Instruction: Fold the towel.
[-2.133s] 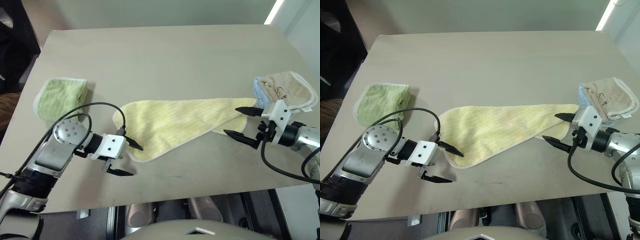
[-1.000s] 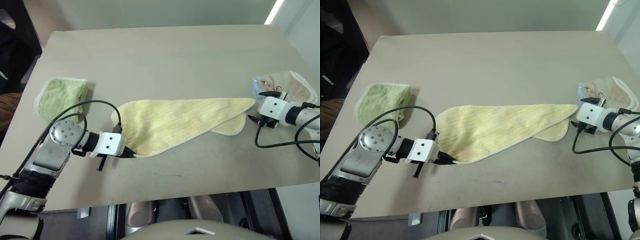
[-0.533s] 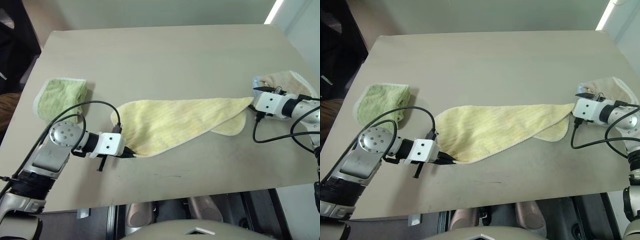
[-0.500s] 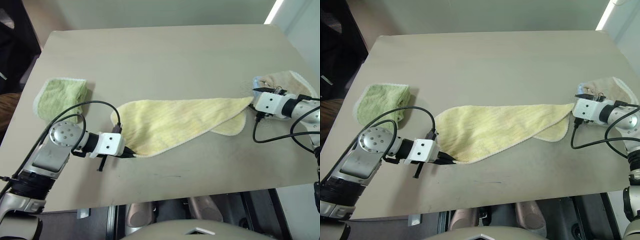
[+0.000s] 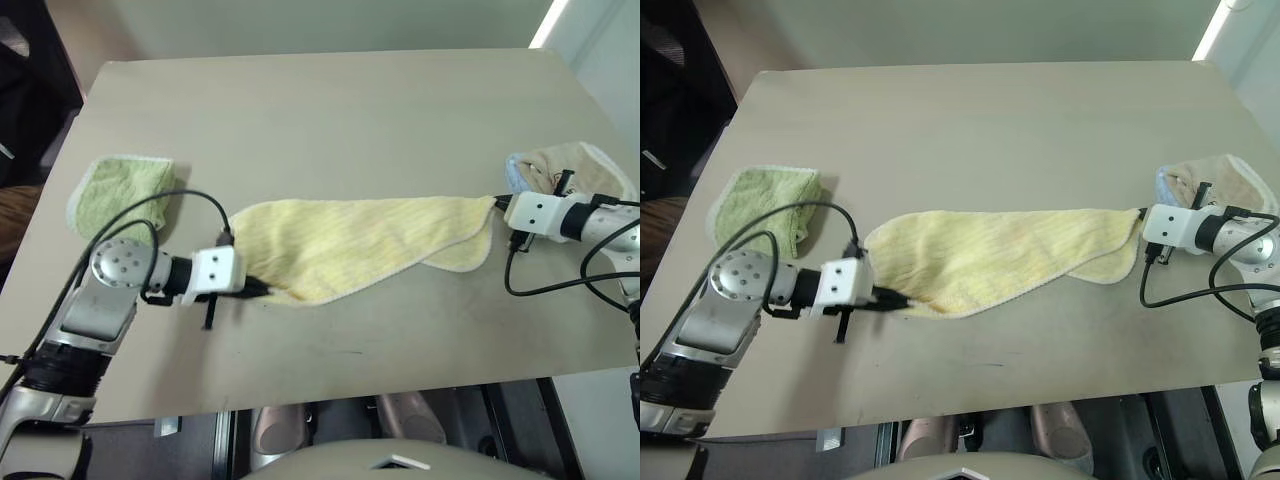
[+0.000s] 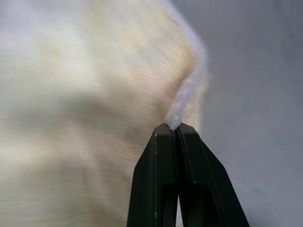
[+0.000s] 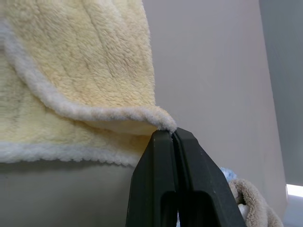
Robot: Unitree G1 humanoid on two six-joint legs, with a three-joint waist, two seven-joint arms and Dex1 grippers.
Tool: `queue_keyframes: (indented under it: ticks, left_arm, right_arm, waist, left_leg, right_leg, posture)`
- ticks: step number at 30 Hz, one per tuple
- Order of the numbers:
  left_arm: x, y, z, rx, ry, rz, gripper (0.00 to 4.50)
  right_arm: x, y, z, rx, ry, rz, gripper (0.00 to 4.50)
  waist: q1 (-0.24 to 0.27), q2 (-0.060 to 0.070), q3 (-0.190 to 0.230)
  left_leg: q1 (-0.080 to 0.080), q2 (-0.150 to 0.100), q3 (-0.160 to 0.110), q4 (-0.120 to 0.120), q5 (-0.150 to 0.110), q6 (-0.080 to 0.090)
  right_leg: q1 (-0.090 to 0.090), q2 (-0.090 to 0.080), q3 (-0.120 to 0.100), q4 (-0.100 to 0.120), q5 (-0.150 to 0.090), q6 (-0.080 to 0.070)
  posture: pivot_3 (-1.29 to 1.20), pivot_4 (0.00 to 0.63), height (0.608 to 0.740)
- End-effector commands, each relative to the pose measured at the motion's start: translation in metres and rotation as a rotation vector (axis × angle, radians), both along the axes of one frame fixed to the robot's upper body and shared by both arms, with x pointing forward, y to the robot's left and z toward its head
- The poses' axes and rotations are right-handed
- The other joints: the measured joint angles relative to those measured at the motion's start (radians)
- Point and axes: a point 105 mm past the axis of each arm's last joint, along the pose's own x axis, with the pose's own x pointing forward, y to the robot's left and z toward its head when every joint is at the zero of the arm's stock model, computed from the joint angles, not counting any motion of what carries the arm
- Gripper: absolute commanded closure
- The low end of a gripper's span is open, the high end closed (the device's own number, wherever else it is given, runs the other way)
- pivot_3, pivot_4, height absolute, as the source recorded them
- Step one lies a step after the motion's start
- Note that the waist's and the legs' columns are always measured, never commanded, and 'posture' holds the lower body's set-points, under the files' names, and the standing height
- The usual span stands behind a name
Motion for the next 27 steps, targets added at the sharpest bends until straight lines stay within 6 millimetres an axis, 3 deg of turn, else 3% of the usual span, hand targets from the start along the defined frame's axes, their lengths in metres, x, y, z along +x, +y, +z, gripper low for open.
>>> queue_keyframes:
  ticks: [1,5,9,12,17,19,22,27]
  left_arm:
    - [0.04,0.02,0.052,-0.23,-0.151,0.249,4.5]
    - [0.091,0.057,0.109,-0.43,-0.378,0.58,4.5]
    - [0.119,0.082,0.154,-0.579,-0.532,0.785,4.5]
    - [0.129,0.093,0.183,-0.671,-0.605,0.871,4.5]
    - [0.128,0.1,0.216,-0.72,-0.697,0.862,4.5]
    - [0.121,0.101,0.22,-0.73,-0.686,0.796,4.5]
    - [0.107,0.1,0.209,-0.724,-0.592,0.667,4.5]
    - [0.067,0.096,0.157,-0.591,-0.32,0.449,4.5]
  right_arm:
    - [0.004,-0.008,0.038,0.062,-0.118,-0.046,4.48]
    - [0.016,-0.014,0.069,0.139,-0.211,-0.103,4.48]
    - [0.033,-0.016,0.109,0.212,-0.328,-0.155,4.48]
    - [0.04,-0.014,0.136,0.235,-0.396,-0.152,4.48]
    - [0.034,-0.006,0.173,0.292,-0.456,-0.087,4.48]
    - [0.024,0.002,0.181,0.331,-0.425,-0.013,4.48]
    - [0.005,0.012,0.172,0.359,-0.306,0.091,4.48]
    - [-0.034,0.025,0.111,0.344,0.043,0.189,4.48]
  waist:
    - [0.002,0.0,0.0]
    - [0.001,0.0,0.0]
    - [-0.008,0.0,0.0]
    - [-0.008,-0.001,0.001]
    - [-0.009,-0.001,0.001]
    - [-0.009,-0.001,0.001]
    - [-0.01,-0.001,0.0]
    - [-0.012,-0.001,0.0]
  left_leg:
    - [0.0,0.0,0.0,0.001,0.0,0.0]
    - [0.001,0.0,0.0,0.002,0.001,0.001]
    - [0.001,0.0,0.0,0.003,0.001,0.002]
    - [0.0,0.0,0.0,0.003,0.002,0.003]
    - [-0.003,0.0,0.0,0.0,0.002,0.003]
    - [-0.005,-0.001,0.0,0.0,0.002,0.003]
    - [-0.01,-0.001,0.0,-0.003,0.0,0.0]
    - [-0.01,-0.001,-0.001,-0.004,-0.001,-0.019]
  right_leg:
    - [0.001,0.0,0.0,0.0,0.0,0.0]
    - [0.002,0.0,0.0,0.0,0.003,0.0]
    - [0.002,0.0,0.0,-0.002,0.008,0.005]
    - [0.002,0.0,0.0,-0.002,0.008,0.006]
    - [-0.001,0.0,0.0,-0.003,0.006,0.009]
    - [-0.003,0.0,0.0,-0.003,0.004,0.009]
    - [-0.009,0.0,0.0,-0.003,0.0,0.009]
    - [-0.011,0.0,-0.001,-0.001,-0.013,0.01]
  posture:
    - [0.0,0.15,0.739]
    - [0.0,0.15,0.739]
    - [0.0,0.15,0.739]
    - [0.0,0.15,0.739]
    - [0.0,0.15,0.739]
    - [0.0,0.15,0.739]
    - [0.0,0.15,0.739]
    - [0.0,0.15,0.739]
